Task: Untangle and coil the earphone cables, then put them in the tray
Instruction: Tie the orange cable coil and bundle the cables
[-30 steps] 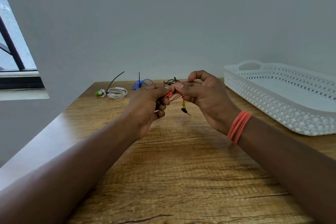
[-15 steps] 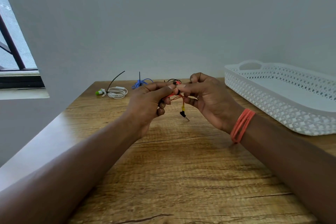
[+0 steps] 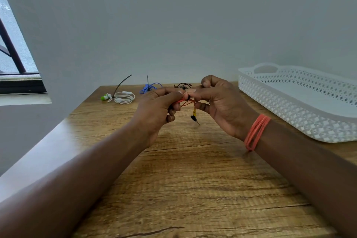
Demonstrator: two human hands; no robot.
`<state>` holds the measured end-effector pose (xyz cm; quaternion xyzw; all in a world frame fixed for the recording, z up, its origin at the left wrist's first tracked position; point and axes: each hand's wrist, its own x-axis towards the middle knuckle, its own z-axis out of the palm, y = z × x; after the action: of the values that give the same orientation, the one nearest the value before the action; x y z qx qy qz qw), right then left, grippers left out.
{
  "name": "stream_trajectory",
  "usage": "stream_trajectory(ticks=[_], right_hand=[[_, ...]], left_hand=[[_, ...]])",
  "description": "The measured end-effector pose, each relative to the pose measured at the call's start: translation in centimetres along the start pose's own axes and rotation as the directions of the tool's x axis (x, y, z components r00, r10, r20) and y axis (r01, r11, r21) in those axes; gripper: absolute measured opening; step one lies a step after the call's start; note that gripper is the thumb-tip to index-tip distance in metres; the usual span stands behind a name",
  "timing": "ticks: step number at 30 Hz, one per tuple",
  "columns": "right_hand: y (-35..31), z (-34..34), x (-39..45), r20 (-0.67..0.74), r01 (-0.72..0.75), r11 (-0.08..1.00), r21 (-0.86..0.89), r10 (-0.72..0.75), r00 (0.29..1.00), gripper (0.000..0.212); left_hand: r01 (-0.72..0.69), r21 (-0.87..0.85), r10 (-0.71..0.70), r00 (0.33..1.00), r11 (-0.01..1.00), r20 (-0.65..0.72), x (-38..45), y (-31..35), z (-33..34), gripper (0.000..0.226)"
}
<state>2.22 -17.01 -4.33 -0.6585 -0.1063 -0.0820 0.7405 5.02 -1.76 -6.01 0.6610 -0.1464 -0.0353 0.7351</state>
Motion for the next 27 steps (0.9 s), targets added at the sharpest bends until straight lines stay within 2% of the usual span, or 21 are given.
stream_trajectory(ticks=[13,21,27], right_hand=[[0.01,-0.16,0.24,0.01,-0.013,1.0,0.016,0.013,1.0,0.036],[0.1,-0.31,0.23,-0.017,-0.03,0.999,0.026,0.03,0.999,0.032],[0.14,-0.15,0.18,-0.012,-0.051,0.998,0.043,0.052,0.999,0.014]], left_hand=[[-0.046,0.033,0.046,0.999,0.998,-0.004,-0.1,-0.03,0.1,0.011],[-0.238,0.221,0.239,0.971,0.946,0.022,-0.29,0.16,0.23,0.004],[-0.333,0.305,0.338,0.94,0.892,0.038,-0.08,0.09,0.05,0.005]])
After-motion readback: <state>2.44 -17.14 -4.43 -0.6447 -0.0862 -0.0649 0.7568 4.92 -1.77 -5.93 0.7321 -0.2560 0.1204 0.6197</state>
